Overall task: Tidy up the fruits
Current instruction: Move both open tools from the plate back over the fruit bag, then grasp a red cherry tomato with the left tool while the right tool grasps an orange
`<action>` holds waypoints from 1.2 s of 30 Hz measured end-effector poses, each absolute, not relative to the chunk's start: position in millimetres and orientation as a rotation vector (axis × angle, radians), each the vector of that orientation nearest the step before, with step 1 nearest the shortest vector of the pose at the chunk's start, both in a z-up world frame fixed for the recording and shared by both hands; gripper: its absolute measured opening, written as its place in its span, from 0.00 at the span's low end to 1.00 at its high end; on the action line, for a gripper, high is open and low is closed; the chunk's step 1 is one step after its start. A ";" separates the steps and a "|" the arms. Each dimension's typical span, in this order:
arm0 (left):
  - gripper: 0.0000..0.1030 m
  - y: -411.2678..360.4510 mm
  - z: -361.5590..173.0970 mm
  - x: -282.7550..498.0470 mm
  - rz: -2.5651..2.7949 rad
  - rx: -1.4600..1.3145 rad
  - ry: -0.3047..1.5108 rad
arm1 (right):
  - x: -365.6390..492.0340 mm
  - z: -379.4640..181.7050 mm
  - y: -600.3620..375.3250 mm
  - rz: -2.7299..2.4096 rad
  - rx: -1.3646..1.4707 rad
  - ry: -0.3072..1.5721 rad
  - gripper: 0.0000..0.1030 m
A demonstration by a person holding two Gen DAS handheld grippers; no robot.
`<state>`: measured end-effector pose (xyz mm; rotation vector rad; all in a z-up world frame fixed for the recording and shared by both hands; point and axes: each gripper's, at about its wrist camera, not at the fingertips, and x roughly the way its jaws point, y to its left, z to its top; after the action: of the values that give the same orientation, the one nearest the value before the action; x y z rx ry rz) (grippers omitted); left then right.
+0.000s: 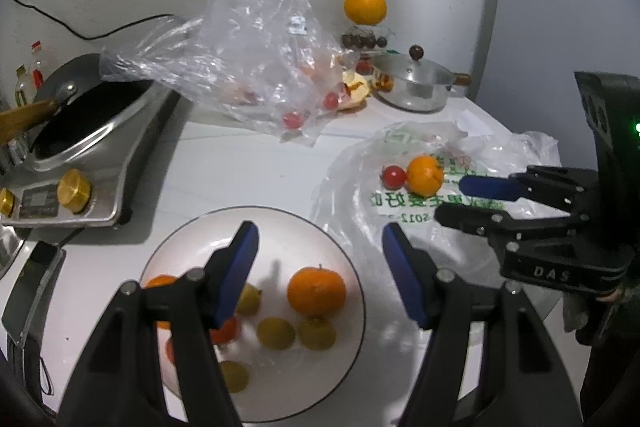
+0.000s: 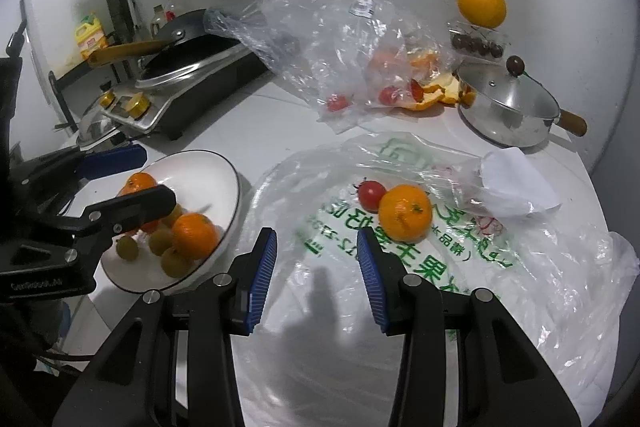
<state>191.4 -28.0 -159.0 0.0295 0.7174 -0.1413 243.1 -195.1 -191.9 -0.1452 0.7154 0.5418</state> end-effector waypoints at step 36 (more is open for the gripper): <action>0.64 -58.8 -184.8 245.4 -0.208 0.038 0.790 | 332.7 -227.9 -217.1 0.466 -0.149 0.801 0.47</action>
<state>245.4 -58.8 -184.8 0.0383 0.7904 -0.2078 332.7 -217.1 -227.9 -0.1487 0.8009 0.4663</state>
